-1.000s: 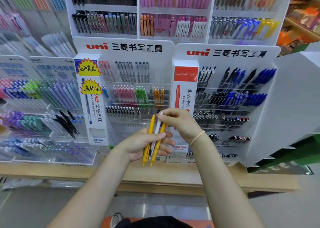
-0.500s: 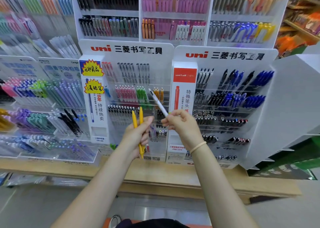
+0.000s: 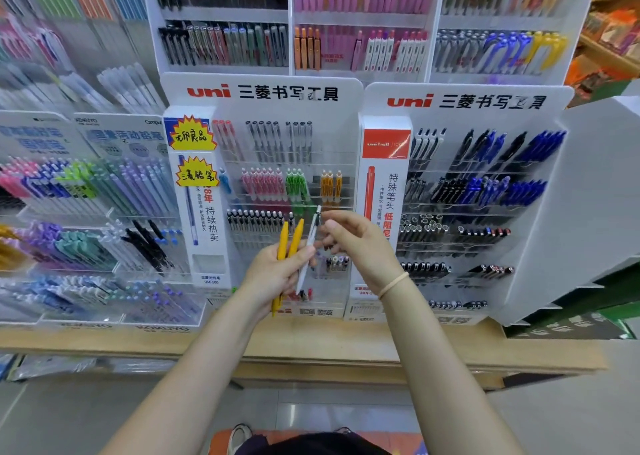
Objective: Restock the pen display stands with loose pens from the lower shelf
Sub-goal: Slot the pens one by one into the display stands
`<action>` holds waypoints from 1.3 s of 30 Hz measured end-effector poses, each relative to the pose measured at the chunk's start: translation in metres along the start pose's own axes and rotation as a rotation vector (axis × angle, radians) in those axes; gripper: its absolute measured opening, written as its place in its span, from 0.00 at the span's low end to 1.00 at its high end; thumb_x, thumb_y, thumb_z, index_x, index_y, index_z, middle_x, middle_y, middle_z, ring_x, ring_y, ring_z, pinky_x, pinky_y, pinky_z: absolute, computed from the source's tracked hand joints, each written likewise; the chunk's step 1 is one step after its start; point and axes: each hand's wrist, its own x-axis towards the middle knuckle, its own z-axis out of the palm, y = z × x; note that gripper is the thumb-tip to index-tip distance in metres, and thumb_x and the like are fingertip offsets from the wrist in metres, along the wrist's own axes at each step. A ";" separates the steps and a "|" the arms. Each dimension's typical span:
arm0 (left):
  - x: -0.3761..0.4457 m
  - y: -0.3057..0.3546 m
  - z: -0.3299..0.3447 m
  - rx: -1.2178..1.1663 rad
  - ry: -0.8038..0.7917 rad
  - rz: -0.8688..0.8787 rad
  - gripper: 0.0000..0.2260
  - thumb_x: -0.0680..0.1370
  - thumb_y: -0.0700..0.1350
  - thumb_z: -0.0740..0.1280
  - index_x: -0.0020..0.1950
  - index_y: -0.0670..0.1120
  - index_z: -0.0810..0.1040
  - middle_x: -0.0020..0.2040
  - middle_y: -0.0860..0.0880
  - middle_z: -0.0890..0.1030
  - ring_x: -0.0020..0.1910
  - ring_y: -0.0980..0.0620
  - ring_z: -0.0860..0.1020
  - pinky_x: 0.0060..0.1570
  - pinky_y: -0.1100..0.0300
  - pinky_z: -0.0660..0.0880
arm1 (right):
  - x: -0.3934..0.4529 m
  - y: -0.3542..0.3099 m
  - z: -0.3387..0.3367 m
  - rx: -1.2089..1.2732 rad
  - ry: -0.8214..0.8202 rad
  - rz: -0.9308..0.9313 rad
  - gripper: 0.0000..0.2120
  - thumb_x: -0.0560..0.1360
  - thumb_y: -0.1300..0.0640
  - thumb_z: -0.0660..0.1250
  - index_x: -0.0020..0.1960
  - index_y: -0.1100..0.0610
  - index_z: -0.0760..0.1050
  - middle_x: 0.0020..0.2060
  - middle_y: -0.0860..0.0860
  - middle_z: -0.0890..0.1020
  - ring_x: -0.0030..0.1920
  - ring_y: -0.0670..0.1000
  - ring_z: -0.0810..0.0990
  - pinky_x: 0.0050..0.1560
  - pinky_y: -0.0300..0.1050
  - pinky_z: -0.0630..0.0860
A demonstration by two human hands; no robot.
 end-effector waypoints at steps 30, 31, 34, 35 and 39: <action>0.032 0.005 -0.067 -0.152 -0.042 -0.051 0.09 0.85 0.44 0.61 0.59 0.44 0.79 0.40 0.47 0.78 0.32 0.52 0.77 0.25 0.62 0.68 | 0.067 0.022 0.052 -0.565 0.292 -0.072 0.05 0.73 0.57 0.76 0.48 0.56 0.86 0.41 0.45 0.85 0.45 0.44 0.82 0.52 0.42 0.79; 0.031 0.005 -0.068 -0.142 -0.048 -0.047 0.09 0.85 0.46 0.61 0.60 0.45 0.79 0.39 0.47 0.78 0.31 0.51 0.76 0.25 0.61 0.68 | 0.067 0.026 0.054 -0.601 0.297 -0.060 0.06 0.73 0.56 0.76 0.48 0.56 0.86 0.41 0.46 0.85 0.44 0.44 0.82 0.52 0.42 0.79; 0.029 0.005 -0.070 -0.111 -0.059 -0.033 0.10 0.85 0.48 0.60 0.62 0.48 0.78 0.36 0.48 0.79 0.28 0.51 0.74 0.25 0.61 0.67 | 0.068 0.033 0.057 -0.640 0.318 -0.055 0.07 0.73 0.55 0.75 0.50 0.56 0.86 0.44 0.49 0.86 0.44 0.45 0.81 0.54 0.43 0.78; 0.028 0.005 -0.070 -0.104 -0.060 -0.032 0.10 0.85 0.48 0.60 0.62 0.49 0.78 0.36 0.48 0.79 0.27 0.52 0.74 0.24 0.61 0.66 | 0.068 0.031 0.057 -0.647 0.310 -0.047 0.07 0.74 0.55 0.74 0.51 0.56 0.86 0.45 0.49 0.86 0.45 0.44 0.81 0.54 0.44 0.78; 0.025 0.006 -0.070 -0.146 -0.095 -0.041 0.11 0.84 0.44 0.61 0.62 0.44 0.80 0.38 0.48 0.79 0.30 0.53 0.74 0.25 0.64 0.67 | 0.059 0.019 0.054 -0.716 0.237 -0.051 0.14 0.77 0.52 0.71 0.60 0.56 0.82 0.55 0.49 0.84 0.55 0.46 0.80 0.61 0.41 0.75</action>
